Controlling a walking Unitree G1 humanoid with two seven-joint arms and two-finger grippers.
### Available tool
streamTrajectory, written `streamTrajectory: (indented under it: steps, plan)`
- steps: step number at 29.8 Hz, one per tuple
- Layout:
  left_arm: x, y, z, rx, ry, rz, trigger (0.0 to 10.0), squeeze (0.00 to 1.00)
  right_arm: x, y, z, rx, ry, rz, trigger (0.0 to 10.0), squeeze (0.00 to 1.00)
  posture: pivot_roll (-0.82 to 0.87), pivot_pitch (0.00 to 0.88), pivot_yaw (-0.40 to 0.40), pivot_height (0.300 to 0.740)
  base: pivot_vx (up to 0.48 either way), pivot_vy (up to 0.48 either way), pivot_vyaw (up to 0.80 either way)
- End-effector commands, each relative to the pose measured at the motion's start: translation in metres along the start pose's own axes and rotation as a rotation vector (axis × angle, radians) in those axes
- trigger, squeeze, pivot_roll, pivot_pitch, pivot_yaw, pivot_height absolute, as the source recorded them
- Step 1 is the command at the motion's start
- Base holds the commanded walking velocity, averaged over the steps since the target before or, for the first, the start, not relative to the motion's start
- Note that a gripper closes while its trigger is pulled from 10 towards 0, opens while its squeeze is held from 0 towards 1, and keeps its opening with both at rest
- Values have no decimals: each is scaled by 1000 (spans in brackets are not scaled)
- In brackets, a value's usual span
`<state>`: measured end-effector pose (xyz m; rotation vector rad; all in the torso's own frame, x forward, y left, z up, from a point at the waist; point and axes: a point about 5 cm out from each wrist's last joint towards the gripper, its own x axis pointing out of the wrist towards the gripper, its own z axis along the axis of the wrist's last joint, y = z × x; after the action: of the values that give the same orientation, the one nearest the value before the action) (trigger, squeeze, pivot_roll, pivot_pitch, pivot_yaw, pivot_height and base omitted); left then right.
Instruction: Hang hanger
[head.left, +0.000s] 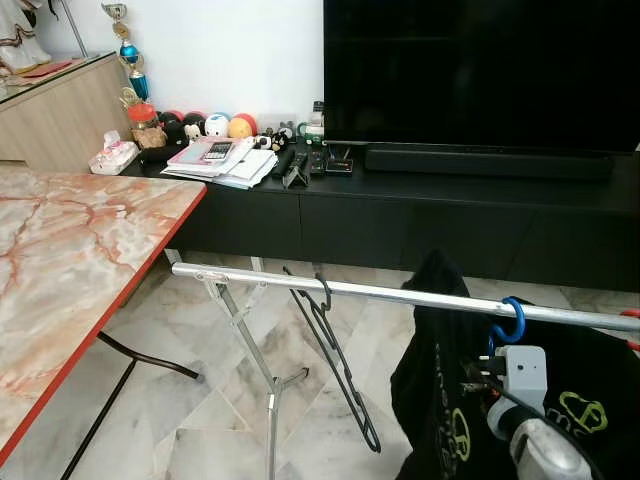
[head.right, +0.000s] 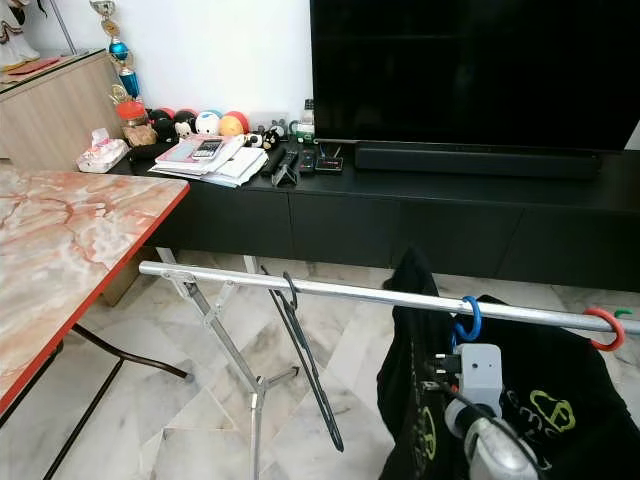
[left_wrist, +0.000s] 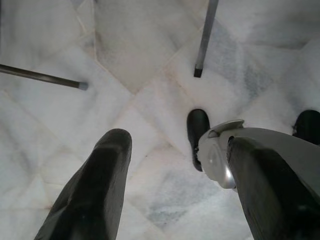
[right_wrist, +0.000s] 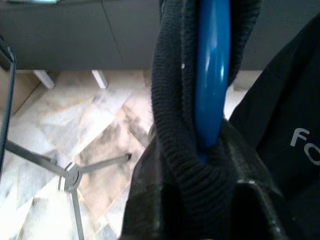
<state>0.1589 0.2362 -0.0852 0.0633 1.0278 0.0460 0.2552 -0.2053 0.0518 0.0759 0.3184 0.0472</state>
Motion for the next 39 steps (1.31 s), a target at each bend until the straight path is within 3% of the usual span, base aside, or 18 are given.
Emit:
streamTrajectory:
  steps: [1, 5, 8, 12, 13, 14, 22, 30, 39]
  plan:
    - [-1, 3, -3, 30, 18, 0, 10000, 0, -2, 7, 14, 4, -69, 13, 0, 0, -8, 0, 58, 740, 0, 0, 0]
    - [-1, 3, -1, 34, 15, 0, 10000, 0, -4, 7, 7, 17, -48, 1, 0, 0, -8, 0, 58, 740, 0, 0, 0]
    - [1, -1, 4, 30, 2, -1, 10000, 0, -11, 2, -17, -30, 32, -30, 0, 0, 0, 0, 57, 740, 0, 0, 0]
    - [3, -7, 7, 14, -8, -1, 10000, 0, -10, -3, -19, -7, 40, -59, 0, 0, 8, 0, 49, 740, 0, 0, 0]
    - [3, -10, 9, 10, -13, -1, 10000, 0, -9, -3, -18, -8, 39, -59, 4118, 0, 11, 0, 44, 740, 0, 0, 0]
    - [4, -14, 13, 5, -23, 1, 10000, 0, -4, -4, -17, -7, 37, -62, 10000, 0, 18, 0, 33, 740, 0, 0, 0]
    - [5, -16, 16, -18, -30, 14, 10000, 0, 7, -6, -16, -13, 36, -64, 10000, 0, 53, 0, 31, 740, 0, 0, 0]
    - [1, -7, 0, -24, -1, 27, 10000, 0, 10, -11, -9, 26, -9, -105, 10000, 0, 29, 0, 43, 740, -30, 0, 0]
    - [-1, -13, -15, -45, 20, 6, 10000, 0, 7, -20, -6, 19, -13, -123, 10000, 0, 10, 0, 32, 740, -252, 0, 0]
